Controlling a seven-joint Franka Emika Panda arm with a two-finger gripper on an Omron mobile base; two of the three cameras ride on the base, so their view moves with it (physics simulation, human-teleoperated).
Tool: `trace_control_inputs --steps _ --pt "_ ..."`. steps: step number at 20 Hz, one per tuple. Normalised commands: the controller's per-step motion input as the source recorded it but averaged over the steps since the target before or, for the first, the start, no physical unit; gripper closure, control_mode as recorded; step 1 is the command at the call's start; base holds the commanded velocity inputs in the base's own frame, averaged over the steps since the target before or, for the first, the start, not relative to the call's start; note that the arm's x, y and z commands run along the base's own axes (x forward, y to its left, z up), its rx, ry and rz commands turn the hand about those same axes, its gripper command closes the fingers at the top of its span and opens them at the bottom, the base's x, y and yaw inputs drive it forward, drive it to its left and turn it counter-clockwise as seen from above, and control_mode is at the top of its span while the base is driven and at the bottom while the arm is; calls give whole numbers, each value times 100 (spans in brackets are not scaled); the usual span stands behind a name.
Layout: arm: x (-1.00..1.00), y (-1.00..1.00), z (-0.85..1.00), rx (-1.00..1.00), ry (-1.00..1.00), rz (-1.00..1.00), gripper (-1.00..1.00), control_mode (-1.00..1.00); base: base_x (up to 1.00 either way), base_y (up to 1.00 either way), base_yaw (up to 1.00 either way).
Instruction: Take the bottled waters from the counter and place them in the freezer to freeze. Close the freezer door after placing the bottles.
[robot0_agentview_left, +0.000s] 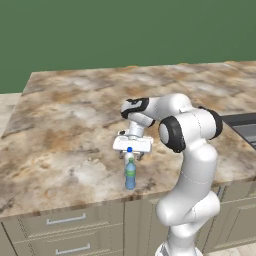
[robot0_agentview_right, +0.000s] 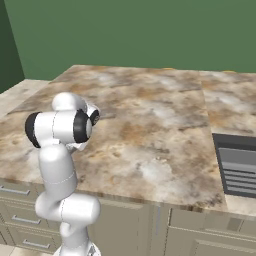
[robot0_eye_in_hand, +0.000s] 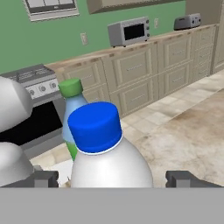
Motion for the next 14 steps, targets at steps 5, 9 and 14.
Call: trace_control_inputs --steps 5,9,14 --pt "0 0 0 0 0 0 100 -100 0 0 0" --pt "0 0 0 0 0 0 100 -100 0 0 0" --pt "0 0 0 0 0 0 100 -100 0 0 0"
